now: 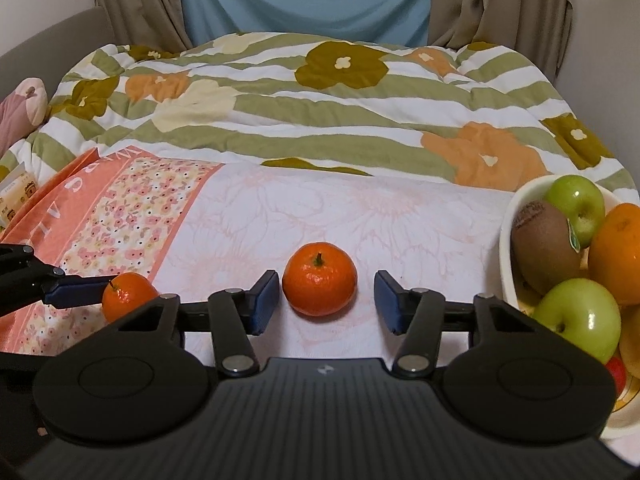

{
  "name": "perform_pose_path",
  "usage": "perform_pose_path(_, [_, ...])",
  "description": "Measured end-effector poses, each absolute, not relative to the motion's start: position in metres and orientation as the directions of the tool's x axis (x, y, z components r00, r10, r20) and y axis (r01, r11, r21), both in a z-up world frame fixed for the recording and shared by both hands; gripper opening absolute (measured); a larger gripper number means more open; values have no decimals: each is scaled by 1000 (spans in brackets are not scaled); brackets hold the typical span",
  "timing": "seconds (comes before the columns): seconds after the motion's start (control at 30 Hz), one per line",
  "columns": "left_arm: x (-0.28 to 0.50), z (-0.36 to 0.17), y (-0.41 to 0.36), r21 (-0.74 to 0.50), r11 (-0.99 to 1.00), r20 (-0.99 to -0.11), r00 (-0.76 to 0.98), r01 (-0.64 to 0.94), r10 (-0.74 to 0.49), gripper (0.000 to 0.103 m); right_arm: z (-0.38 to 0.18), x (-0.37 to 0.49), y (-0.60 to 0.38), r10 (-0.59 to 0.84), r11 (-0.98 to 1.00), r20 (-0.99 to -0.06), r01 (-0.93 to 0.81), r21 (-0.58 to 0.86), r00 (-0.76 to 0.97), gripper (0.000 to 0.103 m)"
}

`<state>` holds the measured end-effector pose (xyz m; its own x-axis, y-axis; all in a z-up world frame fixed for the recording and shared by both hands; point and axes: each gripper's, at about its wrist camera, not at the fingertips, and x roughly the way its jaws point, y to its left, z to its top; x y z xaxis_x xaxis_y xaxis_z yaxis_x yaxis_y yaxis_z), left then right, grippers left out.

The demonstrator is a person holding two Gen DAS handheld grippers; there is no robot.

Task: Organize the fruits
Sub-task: 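Grasp one mandarin with the left tool while the right tool grasps the other, then carry both mandarins into the duck bowl and release them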

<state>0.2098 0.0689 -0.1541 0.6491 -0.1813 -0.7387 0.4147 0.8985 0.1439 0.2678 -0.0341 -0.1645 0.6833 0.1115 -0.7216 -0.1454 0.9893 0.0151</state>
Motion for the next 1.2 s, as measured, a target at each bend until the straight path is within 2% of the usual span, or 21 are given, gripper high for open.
perform_pose_path(0.07, [210, -154, 68, 146, 901, -738, 652, 409, -176, 41, -165, 268, -34, 120, 988, -720, -155, 18, 683, 55])
perform_pose_path(0.1, [210, -154, 68, 147, 902, -738, 652, 406, -173, 41, -165, 268, -34, 131, 986, -719, -163, 24, 682, 55])
perform_pose_path(0.4, [199, -145, 68, 158, 923, -735, 666, 352, -128, 41, -158, 255, -38, 158, 982, -706, -188, 36, 690, 54])
perform_pose_path(0.7, [180, -111, 60, 140, 947, -710, 696, 289, -107, 41, -118, 221, -63, 169, 980, -678, -195, 39, 715, 54])
perform_pose_path(1.2, [151, -48, -32, 118, 942, -650, 742, 315, -167, 41, -46, 166, -175, 124, 991, -642, -129, 39, 756, 54])
